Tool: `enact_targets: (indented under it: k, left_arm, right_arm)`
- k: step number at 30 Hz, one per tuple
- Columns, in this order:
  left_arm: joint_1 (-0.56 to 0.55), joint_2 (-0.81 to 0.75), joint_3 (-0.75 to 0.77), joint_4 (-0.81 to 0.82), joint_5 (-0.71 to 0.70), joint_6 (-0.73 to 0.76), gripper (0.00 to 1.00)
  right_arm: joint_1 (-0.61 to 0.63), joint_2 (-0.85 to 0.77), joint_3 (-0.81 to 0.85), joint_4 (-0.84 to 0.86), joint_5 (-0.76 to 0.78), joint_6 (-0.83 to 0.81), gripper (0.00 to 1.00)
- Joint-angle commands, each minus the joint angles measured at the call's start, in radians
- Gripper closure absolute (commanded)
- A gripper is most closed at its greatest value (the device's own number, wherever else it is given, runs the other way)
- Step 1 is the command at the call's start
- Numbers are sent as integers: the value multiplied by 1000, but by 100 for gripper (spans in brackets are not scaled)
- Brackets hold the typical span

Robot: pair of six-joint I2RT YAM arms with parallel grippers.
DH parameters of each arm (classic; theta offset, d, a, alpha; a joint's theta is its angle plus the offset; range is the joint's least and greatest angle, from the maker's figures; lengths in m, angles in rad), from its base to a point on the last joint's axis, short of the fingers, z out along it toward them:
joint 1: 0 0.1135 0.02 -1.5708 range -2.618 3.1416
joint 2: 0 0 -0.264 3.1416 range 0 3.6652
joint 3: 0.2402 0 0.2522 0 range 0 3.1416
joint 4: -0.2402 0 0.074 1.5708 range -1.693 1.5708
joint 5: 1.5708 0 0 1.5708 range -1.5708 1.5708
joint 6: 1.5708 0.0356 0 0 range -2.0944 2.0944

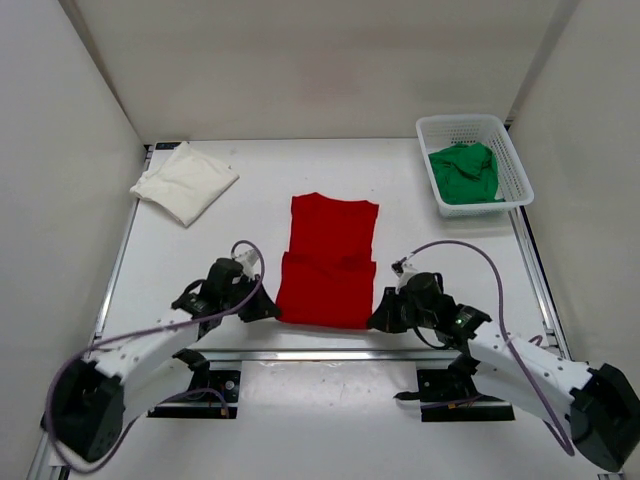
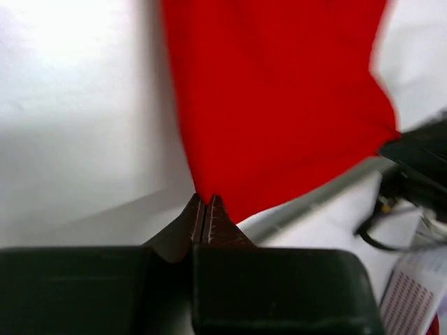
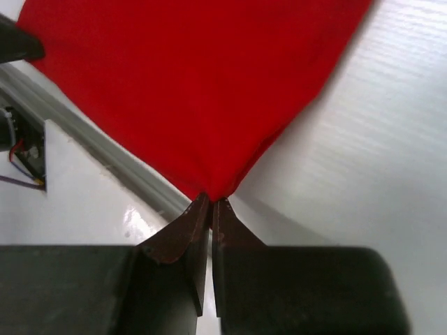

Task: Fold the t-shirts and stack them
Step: Fold the other side of the tshirt into a rectangle, then rotate the tshirt 90 degrees

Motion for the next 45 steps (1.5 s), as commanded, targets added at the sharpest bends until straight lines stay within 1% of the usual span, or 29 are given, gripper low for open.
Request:
enact_targets:
  k: [1, 3, 5, 6, 8, 9, 12, 14, 15, 16, 17, 18, 19, 20, 21, 22, 23, 24, 25, 26, 27, 29, 31, 33, 35, 37, 38, 41, 45]
  left_arm:
    - [-2, -214, 76, -233, -6, 6, 100]
    - [39, -190, 188, -269, 16, 23, 100]
    - [85, -115, 312, -199, 63, 39, 100]
    - [105, -49, 346, -183, 77, 36, 100]
    - [116, 69, 484, -140, 48, 42, 100]
    - [145, 161, 519, -104, 78, 40, 100]
    - [201, 398, 673, -27, 125, -1, 100]
    - [210, 590, 844, -52, 76, 11, 99]
    - [212, 637, 922, -65, 68, 17, 98]
    - [222, 734, 1011, -80, 37, 19, 97]
    - [228, 835, 1047, -91, 27, 17, 96]
    - [234, 935, 1129, -114, 17, 10, 93]
    - [239, 979, 1209, -126, 16, -1, 90]
    - [251, 1066, 1242, -149, 32, -10, 88]
    - [259, 1121, 1294, -140, 72, -35, 81]
    - [270, 1145, 1334, -137, 85, -59, 69]
    - [280, 1172, 1348, -126, 92, -82, 60]
    - [291, 1172, 1350, -87, 97, -87, 57]
    - [291, 1150, 1353, -62, 79, -111, 49]
    - [303, 1139, 1345, -48, 71, -124, 44]
    - [314, 1101, 1345, -25, 68, -129, 43]
    - [317, 1039, 1273, 31, 43, -149, 39]
    - [294, 985, 1250, 33, 10, -112, 38]
    - [233, 959, 1206, 44, 16, -84, 39]
    - [190, 944, 1096, 140, 26, -98, 39]
    - [153, 982, 1046, 188, 31, -128, 40]
    - [143, 1031, 1069, 191, 46, -135, 43]
    - [127, 1149, 1173, 167, 92, -145, 44]
    - [149, 1249, 1284, 142, 59, -145, 44]
  right_arm:
    - [36, -63, 91, -155, 113, 57, 100]
    - [-28, -22, 222, -185, 86, -44, 100]
    - [-165, 77, 329, -173, 28, -122, 100]
    - [-192, 107, 397, -162, -13, -165, 100]
    - [-301, 243, 478, -121, -55, -208, 100]
    - [-324, 283, 550, -99, -113, -233, 100]
    - [-404, 516, 747, -78, -181, -263, 100]
    - [-445, 709, 926, -93, -221, -271, 100]
    - [-456, 804, 968, -105, -225, -270, 100]
    - [-471, 905, 1053, -133, -260, -279, 100]
    - [-480, 941, 1148, -174, -255, -282, 100]
    - [-475, 1027, 1187, -192, -249, -280, 100]
    - [-488, 1093, 1255, -223, -236, -285, 100]
    - [-493, 1121, 1314, -243, -236, -282, 96]
    - [-500, 1171, 1345, -254, -227, -286, 92]
    - [-510, 1208, 1390, -268, -213, -282, 81]
    - [-505, 1222, 1428, -262, -218, -289, 68]
    - [-511, 1236, 1459, -259, -227, -285, 62]
    - [-516, 1244, 1473, -260, -229, -282, 54]
    - [-516, 1230, 1491, -266, -213, -294, 47]
    - [-514, 1221, 1496, -263, -204, -296, 45]
    - [-499, 1152, 1453, -247, -167, -314, 39]
    - [-475, 1088, 1351, -188, -124, -322, 43]
    - [-461, 1032, 1196, -84, -152, -291, 74]
    - [-445, 1049, 1127, 2, -190, -279, 88]
    - [-442, 1093, 1157, 7, -236, -271, 100]
    - [-436, 1140, 1210, 4, -264, -291, 100]
    - [-442, 1263, 1333, -76, -282, -309, 100]
    - [-474, 1386, 1436, -47, -316, -258, 100]
